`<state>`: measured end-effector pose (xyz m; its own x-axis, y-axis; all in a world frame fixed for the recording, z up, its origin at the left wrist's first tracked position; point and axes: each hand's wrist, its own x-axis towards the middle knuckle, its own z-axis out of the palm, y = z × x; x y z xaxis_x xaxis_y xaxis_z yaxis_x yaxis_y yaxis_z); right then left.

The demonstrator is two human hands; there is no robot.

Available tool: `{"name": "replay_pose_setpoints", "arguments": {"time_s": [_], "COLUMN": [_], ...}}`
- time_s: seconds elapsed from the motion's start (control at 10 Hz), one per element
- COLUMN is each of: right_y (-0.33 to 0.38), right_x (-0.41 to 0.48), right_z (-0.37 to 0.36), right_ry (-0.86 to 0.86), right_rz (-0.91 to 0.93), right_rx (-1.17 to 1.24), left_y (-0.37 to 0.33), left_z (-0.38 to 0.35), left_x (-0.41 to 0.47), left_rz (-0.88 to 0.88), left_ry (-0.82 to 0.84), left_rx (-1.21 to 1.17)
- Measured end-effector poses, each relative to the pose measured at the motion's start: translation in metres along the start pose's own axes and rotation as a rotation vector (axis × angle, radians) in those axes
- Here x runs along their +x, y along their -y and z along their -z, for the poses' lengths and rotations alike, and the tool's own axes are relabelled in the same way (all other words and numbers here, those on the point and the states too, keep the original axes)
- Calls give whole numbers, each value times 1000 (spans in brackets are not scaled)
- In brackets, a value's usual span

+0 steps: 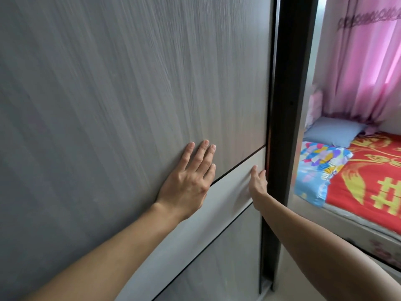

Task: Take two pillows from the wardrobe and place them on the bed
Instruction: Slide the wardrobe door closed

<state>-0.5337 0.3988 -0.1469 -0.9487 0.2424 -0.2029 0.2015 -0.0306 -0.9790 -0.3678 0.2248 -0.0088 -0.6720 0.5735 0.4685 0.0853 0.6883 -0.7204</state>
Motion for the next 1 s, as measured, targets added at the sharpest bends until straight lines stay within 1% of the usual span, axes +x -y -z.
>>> {"name": "replay_pose_setpoints", "arguments": {"time_s": [0.1,0.5,0.8,0.9,1.0], "right_y": [5,25,27,28,33], "right_x": [25,111,125,127,131], "right_z": [11,59,62,67,80], "right_ry": [-23,-28,-29,9,52], "right_rz": [0,-22,-32,-28,-36], "right_rx": [-7,-72,-87,-114,-190], "left_y": [-10,-47,-54,-53,-53], "left_z": [-6,-31,-44,-41,-39], "left_x": [25,112,123,124,126], "left_rz": [3,-4,12,12,15], "left_ry": [-2,-27,-27,-26,-16], "left_rx": [8,41,23,32,45]}}
